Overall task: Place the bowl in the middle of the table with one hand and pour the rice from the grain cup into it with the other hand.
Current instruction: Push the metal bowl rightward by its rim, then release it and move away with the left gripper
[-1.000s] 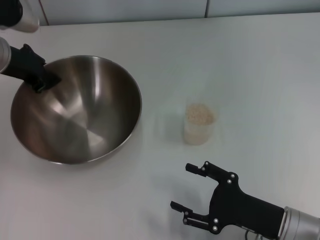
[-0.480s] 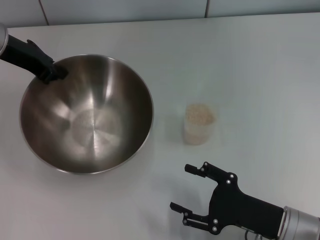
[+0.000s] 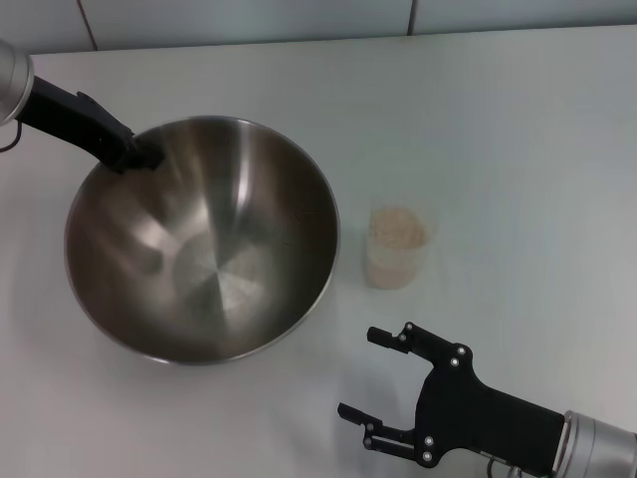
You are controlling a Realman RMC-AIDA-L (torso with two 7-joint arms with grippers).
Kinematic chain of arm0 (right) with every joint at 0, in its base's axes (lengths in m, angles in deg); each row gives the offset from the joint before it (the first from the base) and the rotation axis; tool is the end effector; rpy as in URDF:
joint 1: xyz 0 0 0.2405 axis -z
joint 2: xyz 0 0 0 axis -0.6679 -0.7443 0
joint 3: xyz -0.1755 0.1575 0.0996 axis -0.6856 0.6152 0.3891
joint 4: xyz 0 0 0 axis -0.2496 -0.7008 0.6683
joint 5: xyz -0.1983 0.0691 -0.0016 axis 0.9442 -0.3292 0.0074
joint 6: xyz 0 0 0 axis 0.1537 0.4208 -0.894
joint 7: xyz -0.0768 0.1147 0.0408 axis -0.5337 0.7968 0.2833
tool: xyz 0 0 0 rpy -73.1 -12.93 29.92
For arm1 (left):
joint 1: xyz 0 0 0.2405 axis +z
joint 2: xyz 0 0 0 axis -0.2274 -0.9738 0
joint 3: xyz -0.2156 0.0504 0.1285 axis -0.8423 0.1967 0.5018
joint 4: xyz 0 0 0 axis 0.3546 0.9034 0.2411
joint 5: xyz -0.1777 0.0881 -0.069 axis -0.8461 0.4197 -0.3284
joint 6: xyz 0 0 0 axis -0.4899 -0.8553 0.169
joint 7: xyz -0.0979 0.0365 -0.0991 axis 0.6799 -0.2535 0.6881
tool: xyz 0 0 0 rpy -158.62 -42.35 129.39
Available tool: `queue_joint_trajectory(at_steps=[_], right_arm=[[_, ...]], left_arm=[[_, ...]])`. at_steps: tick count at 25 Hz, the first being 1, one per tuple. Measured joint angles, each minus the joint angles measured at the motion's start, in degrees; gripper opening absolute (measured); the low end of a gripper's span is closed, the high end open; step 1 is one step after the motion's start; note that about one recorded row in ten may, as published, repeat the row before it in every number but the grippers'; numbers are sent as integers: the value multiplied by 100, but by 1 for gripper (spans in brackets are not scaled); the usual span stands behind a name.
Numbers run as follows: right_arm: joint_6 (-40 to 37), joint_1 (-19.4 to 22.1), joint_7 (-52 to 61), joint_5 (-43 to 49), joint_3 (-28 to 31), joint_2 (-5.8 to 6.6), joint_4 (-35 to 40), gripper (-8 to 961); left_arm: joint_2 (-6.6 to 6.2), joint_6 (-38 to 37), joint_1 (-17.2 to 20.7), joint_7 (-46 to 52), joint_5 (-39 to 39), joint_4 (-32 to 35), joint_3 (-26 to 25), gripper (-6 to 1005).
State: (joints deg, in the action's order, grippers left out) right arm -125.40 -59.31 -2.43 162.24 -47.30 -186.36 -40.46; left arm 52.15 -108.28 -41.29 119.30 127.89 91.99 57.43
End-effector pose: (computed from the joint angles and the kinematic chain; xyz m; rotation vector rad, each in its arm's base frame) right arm 0.2891 0.1836 -0.1092 -2.4896 0.0643 0.8768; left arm -0.2065 0.4325 0.0461 -2.7227 -0.7498 0.2410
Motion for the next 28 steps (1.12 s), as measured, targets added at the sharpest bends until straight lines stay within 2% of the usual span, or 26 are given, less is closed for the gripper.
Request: queue_joint_trajectory(at_steps=[4,6,8,10,18,23,24,28], right_arm=[[-8,0,-2,1,0,0,0,774],[-11,-3,-7,1,0,0,0,774],[-11,-6,-9,1,0,0,0,774],[-12,-11,-11,1,0,0,0,774],[-12,-20,-11,0,0,-3,0,774],[-12,-18,-11,1,0,-8,0,774],[-12,-18,-11,1,0,-9,0,774],[-11,-17,4,0,0,-9,0,774]], left_arm=[[5,-71,-1,9,-28,-10,-2,39],[65,-165,-3,-3,-40,-15,11,46],[65,-165,-3,-3,-40,-15,11,54],[153,-115,7,-74,-42,-31,40,62],[357,131,11,-210,8,-53,329,92],[382,220,32,-210,-8,29,349,111],[401,247,50,-219,-30,212,321,115],[418,190,65,-223,-39,431,312,260]])
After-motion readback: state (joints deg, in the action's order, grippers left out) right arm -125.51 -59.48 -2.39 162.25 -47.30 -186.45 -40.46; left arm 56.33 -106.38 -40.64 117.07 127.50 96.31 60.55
